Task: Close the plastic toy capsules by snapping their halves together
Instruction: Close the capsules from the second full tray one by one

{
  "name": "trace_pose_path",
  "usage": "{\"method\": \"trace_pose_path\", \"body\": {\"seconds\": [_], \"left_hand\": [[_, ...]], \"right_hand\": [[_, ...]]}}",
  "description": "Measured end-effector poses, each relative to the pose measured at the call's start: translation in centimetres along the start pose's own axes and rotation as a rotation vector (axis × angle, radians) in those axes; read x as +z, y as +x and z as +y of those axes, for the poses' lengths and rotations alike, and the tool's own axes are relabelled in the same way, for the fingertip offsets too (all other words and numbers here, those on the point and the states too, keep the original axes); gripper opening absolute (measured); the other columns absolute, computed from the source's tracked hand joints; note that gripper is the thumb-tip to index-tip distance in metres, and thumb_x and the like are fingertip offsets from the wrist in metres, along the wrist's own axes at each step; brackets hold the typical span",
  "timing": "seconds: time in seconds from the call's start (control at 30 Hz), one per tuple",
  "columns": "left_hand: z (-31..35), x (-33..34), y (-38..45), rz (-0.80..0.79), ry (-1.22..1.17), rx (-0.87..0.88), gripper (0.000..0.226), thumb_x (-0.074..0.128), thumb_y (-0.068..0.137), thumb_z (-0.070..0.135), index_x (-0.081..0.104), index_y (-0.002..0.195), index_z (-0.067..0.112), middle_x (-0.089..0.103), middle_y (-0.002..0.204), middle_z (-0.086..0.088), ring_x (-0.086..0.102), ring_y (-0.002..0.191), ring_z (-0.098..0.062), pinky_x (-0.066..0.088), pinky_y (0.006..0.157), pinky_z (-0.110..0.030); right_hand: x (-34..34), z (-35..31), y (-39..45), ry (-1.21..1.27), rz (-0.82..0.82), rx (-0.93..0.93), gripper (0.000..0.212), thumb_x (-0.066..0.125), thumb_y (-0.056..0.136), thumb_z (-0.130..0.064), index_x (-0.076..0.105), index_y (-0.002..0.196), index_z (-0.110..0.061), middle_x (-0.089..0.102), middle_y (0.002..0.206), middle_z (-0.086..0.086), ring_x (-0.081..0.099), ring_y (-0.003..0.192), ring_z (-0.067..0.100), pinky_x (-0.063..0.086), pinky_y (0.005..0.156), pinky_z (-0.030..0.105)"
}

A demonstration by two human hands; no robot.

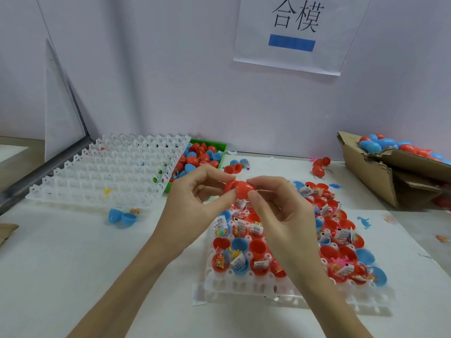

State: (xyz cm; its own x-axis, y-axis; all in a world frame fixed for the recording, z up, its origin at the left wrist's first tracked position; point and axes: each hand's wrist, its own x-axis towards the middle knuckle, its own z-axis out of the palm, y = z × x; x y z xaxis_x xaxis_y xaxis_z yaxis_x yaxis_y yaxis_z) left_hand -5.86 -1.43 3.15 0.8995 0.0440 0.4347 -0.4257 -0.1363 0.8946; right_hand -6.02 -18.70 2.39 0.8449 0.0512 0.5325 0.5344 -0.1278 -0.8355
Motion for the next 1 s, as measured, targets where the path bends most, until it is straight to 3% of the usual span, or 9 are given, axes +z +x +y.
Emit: {"method": "trace_pose_path", "body": {"seconds": [0.13, 0.3, 0.73, 1.0], "left_hand": [[0.5, -0.1, -0.1, -0.085, -0.03, 0.025, 0.029, 0.081, 0.086, 0.01, 0.076, 0.114, 0.017, 0.079, 0.104, 0.005, 0.076, 0.098, -0.016, 0.058, 0.088, -0.02], [0.4, 0.5, -0.3, -0.07, -0.041, 0.058, 0.03, 0.079, 0.088, 0.009, 0.074, 0.117, 0.016, 0.077, 0.108, 0.004, 0.075, 0.102, -0.016, 0.059, 0.089, -0.022], [0.2, 0.9, -0.7, -0.075, -0.131, 0.063, 0.028, 0.076, 0.091, 0.001, 0.072, 0.116, 0.01, 0.078, 0.11, 0.001, 0.076, 0.103, -0.018, 0.059, 0.089, -0.022], [0.4, 0.9, -0.6, -0.037, -0.138, 0.035, 0.032, 0.082, 0.082, 0.018, 0.077, 0.112, 0.014, 0.08, 0.103, 0.005, 0.077, 0.098, -0.015, 0.059, 0.088, -0.02]], "right_hand": [[-0.4, -0.1, 0.2, 0.057, 0.055, 0.027, 0.016, 0.067, 0.096, -0.017, 0.071, 0.11, -0.02, 0.074, 0.1, -0.014, 0.074, 0.094, 0.011, 0.057, 0.079, 0.015], [-0.7, -0.3, 0.2, 0.142, 0.013, 0.101, 0.014, 0.064, 0.099, -0.016, 0.071, 0.112, -0.019, 0.075, 0.102, -0.008, 0.074, 0.096, 0.015, 0.058, 0.082, 0.018], [-0.1, -0.7, -0.1, 0.137, 0.049, 0.09, 0.018, 0.061, 0.097, -0.023, 0.069, 0.112, -0.019, 0.073, 0.104, -0.012, 0.073, 0.101, 0.011, 0.057, 0.082, 0.017], [-0.5, -0.7, -0.1, 0.143, 0.07, 0.098, 0.015, 0.068, 0.094, -0.024, 0.073, 0.108, -0.019, 0.076, 0.098, -0.008, 0.075, 0.096, 0.015, 0.058, 0.082, 0.019]]}}
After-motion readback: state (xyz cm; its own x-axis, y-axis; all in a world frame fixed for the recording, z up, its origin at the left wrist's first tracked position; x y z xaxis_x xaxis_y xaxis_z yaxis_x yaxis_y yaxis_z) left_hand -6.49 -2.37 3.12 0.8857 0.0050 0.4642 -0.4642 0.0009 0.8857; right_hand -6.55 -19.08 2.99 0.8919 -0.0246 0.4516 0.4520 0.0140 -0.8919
